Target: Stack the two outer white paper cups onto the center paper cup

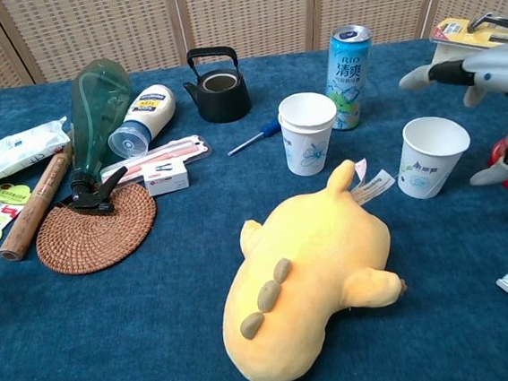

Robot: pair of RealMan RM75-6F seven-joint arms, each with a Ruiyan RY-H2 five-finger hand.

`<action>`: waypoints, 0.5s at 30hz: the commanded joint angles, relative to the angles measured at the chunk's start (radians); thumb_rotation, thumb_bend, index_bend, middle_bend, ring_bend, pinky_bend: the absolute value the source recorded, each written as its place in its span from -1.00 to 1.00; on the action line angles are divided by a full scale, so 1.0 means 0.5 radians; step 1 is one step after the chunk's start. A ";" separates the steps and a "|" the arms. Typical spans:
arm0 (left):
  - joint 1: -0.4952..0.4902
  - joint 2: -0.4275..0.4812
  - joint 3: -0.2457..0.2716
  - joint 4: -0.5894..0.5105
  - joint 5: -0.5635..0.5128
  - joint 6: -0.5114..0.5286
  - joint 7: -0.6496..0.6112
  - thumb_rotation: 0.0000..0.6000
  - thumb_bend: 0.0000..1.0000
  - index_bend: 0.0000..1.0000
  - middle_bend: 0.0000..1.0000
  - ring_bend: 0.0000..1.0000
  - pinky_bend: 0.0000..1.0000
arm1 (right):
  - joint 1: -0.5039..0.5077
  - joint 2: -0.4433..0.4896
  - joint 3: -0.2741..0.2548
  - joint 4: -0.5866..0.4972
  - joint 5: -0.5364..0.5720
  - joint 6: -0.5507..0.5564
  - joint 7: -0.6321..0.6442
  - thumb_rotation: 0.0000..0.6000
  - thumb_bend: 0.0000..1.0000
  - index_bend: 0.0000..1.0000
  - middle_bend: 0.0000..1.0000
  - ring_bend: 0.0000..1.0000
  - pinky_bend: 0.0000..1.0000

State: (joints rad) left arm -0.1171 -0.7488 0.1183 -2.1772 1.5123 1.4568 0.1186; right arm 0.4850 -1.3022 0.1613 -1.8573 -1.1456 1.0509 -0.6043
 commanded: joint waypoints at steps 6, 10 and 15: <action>0.039 -0.074 -0.009 0.092 0.080 0.001 0.028 1.00 -0.50 -0.93 -1.00 -1.00 -0.44 | 0.133 -0.118 0.030 0.136 0.197 -0.048 -0.069 1.00 -1.00 -1.00 -1.00 -1.00 -0.42; 0.045 -0.073 -0.028 0.102 0.081 0.003 0.019 1.00 -0.50 -0.93 -1.00 -1.00 -0.44 | 0.154 -0.137 0.018 0.168 0.216 -0.033 -0.057 1.00 -1.00 -1.00 -1.00 -1.00 -0.39; 0.062 -0.062 -0.045 0.107 0.073 0.013 -0.001 1.00 -0.50 -0.93 -1.00 -1.00 -0.45 | 0.167 -0.166 -0.020 0.226 0.198 -0.026 -0.017 1.00 -1.00 -1.00 -1.00 -1.00 -0.32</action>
State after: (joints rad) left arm -0.0871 -0.7804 0.0965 -2.1243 1.5496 1.4630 0.1188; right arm 0.5673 -1.3813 0.1553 -1.7496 -1.0444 1.0373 -0.6178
